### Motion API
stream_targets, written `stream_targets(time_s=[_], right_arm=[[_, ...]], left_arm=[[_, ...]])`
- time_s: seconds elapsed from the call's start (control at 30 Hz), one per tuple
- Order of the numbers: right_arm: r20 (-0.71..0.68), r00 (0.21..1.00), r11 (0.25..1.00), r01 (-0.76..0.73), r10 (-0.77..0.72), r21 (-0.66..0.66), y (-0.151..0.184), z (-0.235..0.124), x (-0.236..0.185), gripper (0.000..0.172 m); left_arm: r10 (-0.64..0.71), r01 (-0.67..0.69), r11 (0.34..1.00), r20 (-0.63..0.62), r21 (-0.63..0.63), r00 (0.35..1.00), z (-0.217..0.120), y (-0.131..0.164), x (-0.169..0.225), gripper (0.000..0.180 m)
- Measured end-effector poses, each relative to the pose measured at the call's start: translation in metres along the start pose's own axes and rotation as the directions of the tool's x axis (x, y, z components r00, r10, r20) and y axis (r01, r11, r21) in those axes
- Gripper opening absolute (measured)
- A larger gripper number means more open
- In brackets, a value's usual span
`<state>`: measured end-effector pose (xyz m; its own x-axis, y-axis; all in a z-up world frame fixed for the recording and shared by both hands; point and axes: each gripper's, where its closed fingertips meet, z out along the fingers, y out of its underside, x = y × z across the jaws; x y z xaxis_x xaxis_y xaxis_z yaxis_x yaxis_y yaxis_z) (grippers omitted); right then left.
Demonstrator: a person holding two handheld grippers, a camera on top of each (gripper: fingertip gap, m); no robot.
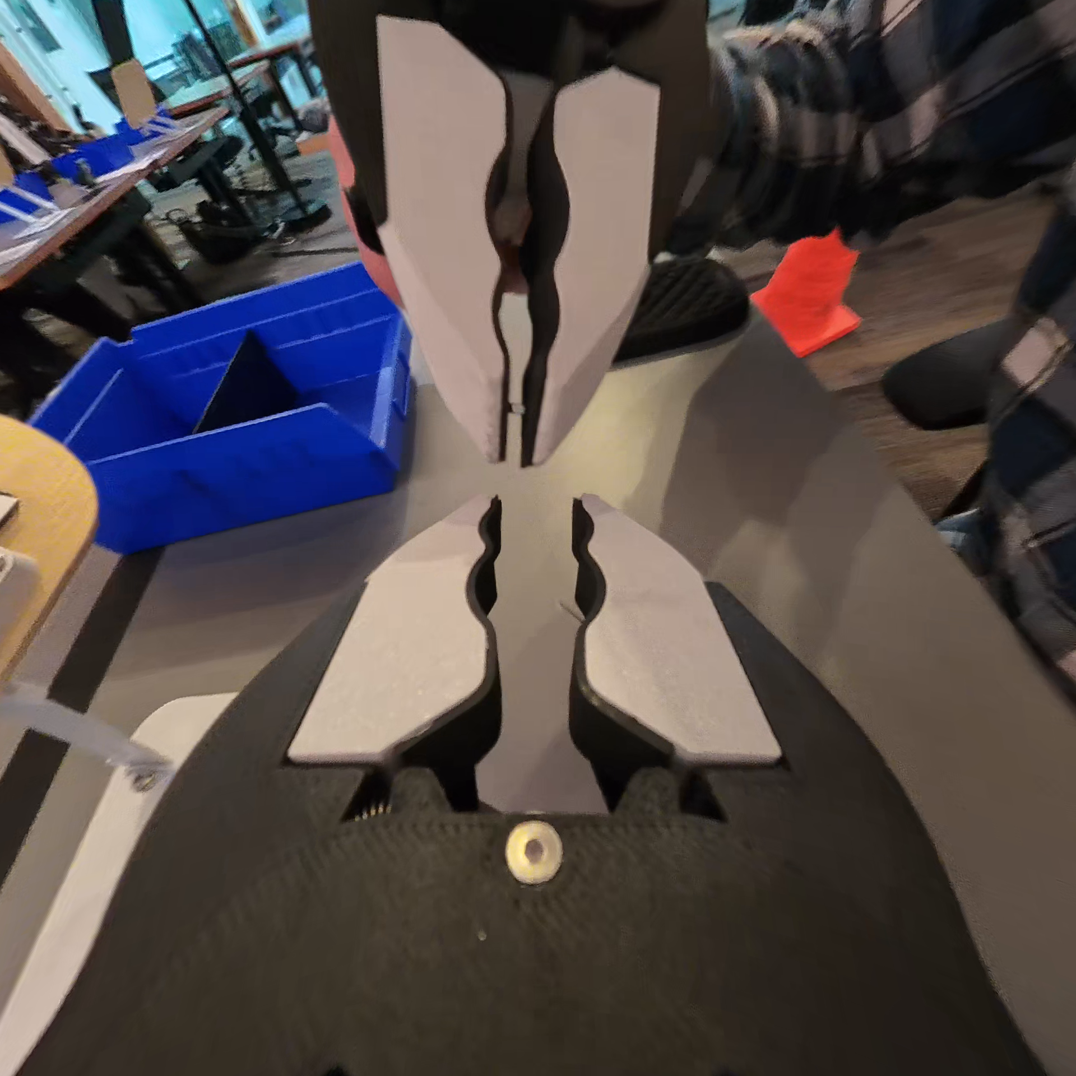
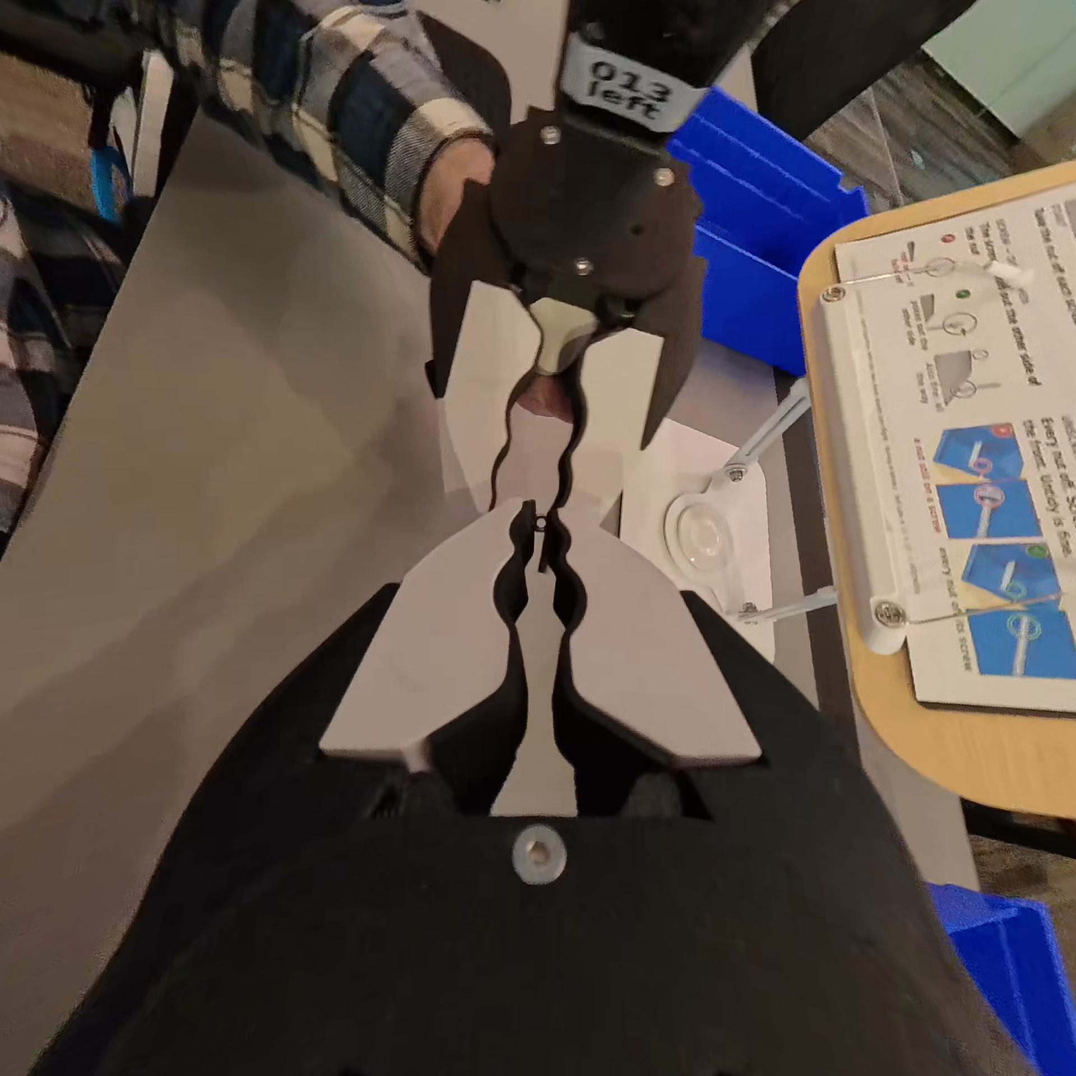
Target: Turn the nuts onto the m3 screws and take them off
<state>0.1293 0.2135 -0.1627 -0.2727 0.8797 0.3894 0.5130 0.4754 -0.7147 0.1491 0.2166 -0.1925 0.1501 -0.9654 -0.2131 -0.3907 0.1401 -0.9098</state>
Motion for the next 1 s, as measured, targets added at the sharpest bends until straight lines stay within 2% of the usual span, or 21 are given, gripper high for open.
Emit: stream_targets(time_s=[0.07,0.1,0.17,0.2,0.3,0.33,0.4,0.53,0.6,0.7,0.77,0.87,1.0], right_arm=[[-0.013,0.999,0.999,-0.048,0.048,0.021,0.001,-0.002,0.004,0.005],[-0.012,0.998,0.997,-0.069,0.069,0.034,0.001,-0.003,0.004,0.005],[-0.016,0.995,0.994,-0.103,0.103,0.047,0.004,-0.003,0.005,0.005],[-0.02,0.992,0.991,-0.122,0.123,0.054,0.007,-0.003,0.006,0.005],[-0.035,0.984,0.983,-0.172,0.174,0.057,0.018,-0.004,0.006,0.005],[-0.04,0.98,0.978,-0.192,0.195,0.076,0.02,-0.006,0.007,0.005],[-0.055,0.971,0.969,-0.229,0.235,0.092,0.028,-0.009,0.01,0.005],[-0.079,0.958,0.959,-0.271,0.277,0.086,0.046,-0.012,0.011,0.005],[-0.089,0.954,0.957,-0.279,0.286,0.076,0.053,-0.013,0.011,0.005],[-0.105,0.948,0.954,-0.295,0.3,0.058,0.064,-0.016,0.011,0.005],[-0.111,0.943,0.949,-0.309,0.314,0.056,0.07,-0.019,0.011,0.005],[-0.121,0.935,0.943,-0.327,0.332,0.059,0.077,-0.021,0.011,0.005],[-0.119,0.931,0.938,-0.339,0.345,0.069,0.081,-0.02,0.01,0.005]], left_arm=[[0.043,-0.04,0.998,0.078,-0.047,0.996,0.004,0.006,-0.005,0.023],[0.047,-0.042,0.997,0.079,-0.063,0.996,0.006,0.009,-0.004,0.023],[0.06,-0.053,0.996,0.099,-0.077,0.993,0.008,0.013,-0.005,0.009],[0.034,-0.029,0.996,0.068,-0.08,0.997,0.009,0.018,-0.002,0.003],[-0.021,0.03,0.995,0.09,-0.099,0.996,0.012,0.035,-0.006,0.003],[-0.054,0.068,0.989,0.106,-0.134,0.993,0.013,0.047,-0.011,0.009],[-0.04,0.071,0.977,0.154,-0.202,0.987,0.01,0.069,-0.021,0.009],[-0.126,0.188,0.949,0.246,-0.251,0.961,0.006,0.1,-0.041,0.015],[-0.115,0.214,0.912,0.284,-0.349,0.952,0.002,0.122,-0.048,0.023],[-0.178,0.328,0.838,0.35,-0.436,0.92,-0.015,0.156,-0.06,0.028],[-0.213,0.39,0.803,0.395,-0.45,0.894,-0.029,0.17,-0.064,0.025],[-0.282,0.496,0.717,0.447,-0.49,0.849,-0.048,0.194,-0.057,0.031],[-0.384,0.59,0.687,0.476,-0.425,0.791,-0.059,0.2,-0.053,0.031]])
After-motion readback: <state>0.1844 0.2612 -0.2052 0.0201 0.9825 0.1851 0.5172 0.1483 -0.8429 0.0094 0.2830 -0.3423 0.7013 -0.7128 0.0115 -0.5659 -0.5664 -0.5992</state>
